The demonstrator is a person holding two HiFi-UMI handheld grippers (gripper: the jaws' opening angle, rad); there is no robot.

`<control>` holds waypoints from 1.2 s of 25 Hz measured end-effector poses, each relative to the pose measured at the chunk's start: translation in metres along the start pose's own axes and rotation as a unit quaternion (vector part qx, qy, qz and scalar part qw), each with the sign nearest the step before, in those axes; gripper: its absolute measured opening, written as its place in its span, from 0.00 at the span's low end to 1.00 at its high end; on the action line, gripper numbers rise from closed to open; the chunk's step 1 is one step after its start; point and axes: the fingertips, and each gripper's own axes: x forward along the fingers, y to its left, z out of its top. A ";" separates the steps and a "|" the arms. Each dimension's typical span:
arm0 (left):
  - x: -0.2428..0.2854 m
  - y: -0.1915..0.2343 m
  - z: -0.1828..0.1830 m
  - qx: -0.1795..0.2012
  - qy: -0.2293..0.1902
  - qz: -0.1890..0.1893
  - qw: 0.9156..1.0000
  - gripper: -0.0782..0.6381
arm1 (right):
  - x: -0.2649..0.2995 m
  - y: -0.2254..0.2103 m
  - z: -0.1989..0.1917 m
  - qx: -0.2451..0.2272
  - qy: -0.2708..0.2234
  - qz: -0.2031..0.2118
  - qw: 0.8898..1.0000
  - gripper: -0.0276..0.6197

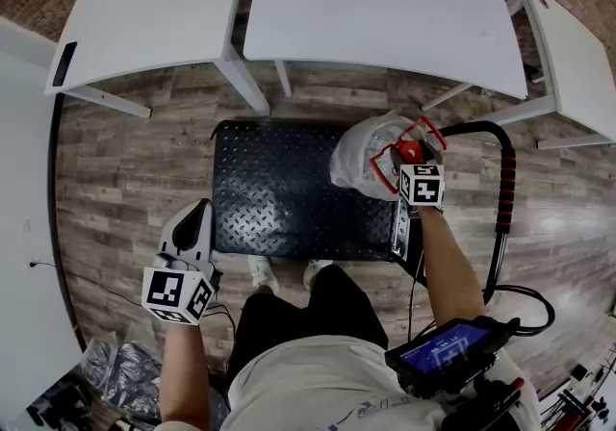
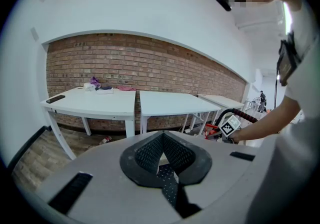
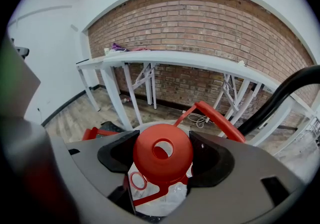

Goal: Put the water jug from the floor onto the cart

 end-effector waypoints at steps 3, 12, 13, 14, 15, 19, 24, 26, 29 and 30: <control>0.002 0.000 -0.001 -0.002 0.001 -0.002 1.000 0.11 | 0.000 -0.003 -0.003 0.010 -0.001 0.000 1.000 0.53; 0.007 -0.008 -0.002 0.010 -0.001 -0.015 1.000 0.11 | -0.009 -0.009 -0.003 0.032 -0.017 -0.020 0.999 0.53; 0.007 -0.007 -0.001 0.009 -0.002 -0.017 1.000 0.11 | -0.013 -0.008 0.001 0.034 -0.025 -0.020 0.999 0.53; 0.007 -0.007 -0.001 0.008 -0.003 -0.020 1.000 0.11 | -0.019 -0.007 0.007 0.034 -0.035 -0.017 0.999 0.53; 0.007 -0.006 -0.001 0.007 -0.005 -0.023 1.000 0.11 | -0.027 -0.006 0.013 0.034 -0.045 -0.012 0.998 0.53; 0.007 -0.008 0.000 0.004 -0.010 -0.042 0.999 0.11 | -0.080 -0.005 0.044 0.053 -0.107 -0.019 0.993 0.53; 0.009 -0.002 0.008 0.002 -0.027 -0.082 0.996 0.11 | -0.175 0.013 0.078 0.091 -0.192 -0.057 0.975 0.53; 0.007 -0.001 0.014 0.008 -0.032 -0.103 0.994 0.11 | -0.210 0.026 0.087 0.101 -0.217 -0.070 0.969 0.53; -0.002 -0.002 0.018 0.016 -0.031 -0.130 0.991 0.11 | -0.255 0.054 0.095 0.105 -0.243 -0.078 0.961 0.53; -0.007 -0.005 0.018 0.020 -0.031 -0.140 0.989 0.11 | -0.269 0.064 0.097 0.103 -0.249 -0.080 0.960 0.53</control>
